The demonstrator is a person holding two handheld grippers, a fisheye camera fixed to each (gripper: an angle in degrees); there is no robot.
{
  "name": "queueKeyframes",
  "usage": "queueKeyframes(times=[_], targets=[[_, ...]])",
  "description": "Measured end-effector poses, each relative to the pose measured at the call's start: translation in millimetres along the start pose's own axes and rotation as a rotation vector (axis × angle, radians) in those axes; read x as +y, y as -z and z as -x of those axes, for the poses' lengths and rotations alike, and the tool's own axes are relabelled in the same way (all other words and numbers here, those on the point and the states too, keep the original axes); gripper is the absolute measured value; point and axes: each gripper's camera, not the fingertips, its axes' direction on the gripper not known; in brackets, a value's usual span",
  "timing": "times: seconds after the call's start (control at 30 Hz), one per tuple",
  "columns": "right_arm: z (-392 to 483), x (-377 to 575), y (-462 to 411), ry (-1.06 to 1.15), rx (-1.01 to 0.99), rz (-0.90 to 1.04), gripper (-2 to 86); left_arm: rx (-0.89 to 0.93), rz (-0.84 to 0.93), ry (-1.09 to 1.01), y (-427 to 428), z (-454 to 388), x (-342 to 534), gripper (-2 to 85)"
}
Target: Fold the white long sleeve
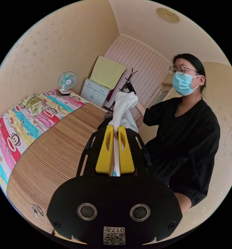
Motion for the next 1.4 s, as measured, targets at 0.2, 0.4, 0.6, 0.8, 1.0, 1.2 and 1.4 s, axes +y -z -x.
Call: queueKeyframes(times=[0.2,0.4,0.6,0.8,1.0,1.2,1.4], targets=[[-118.4,-88.2,-247.8,-0.083,0.486,0.164,4.3,-0.420,0.025,0.508,-139.1,160.5,3.3,7.6],[-190.0,9.0,-342.8,-0.278,0.336,0.216,8.8,-0.493,0.096,0.653,-235.5,161.7,127.7,11.0],[-213.6,119.4,-378.9,-0.315,0.594,0.292,12.2,-0.631,0.026,0.726,-236.5,105.2,217.6,13.1],[-231.9,142.0,-411.7,-0.373,0.581,0.416,9.4,-0.809,0.332,0.773,-288.2,112.7,212.6,11.2],[-240.8,92.3,-356.0,-0.320,0.581,0.456,4.3,-0.813,0.334,0.666,-189.4,96.8,153.8,3.2],[-306.5,51.5,-255.7,-0.507,0.795,0.257,6.1,-1.011,-0.027,0.948,-26.9,114.0,191.5,5.5],[-291.9,126.1,-298.9,-0.546,0.429,0.111,10.6,-0.776,-0.232,0.804,-110.5,67.3,221.0,9.7]])
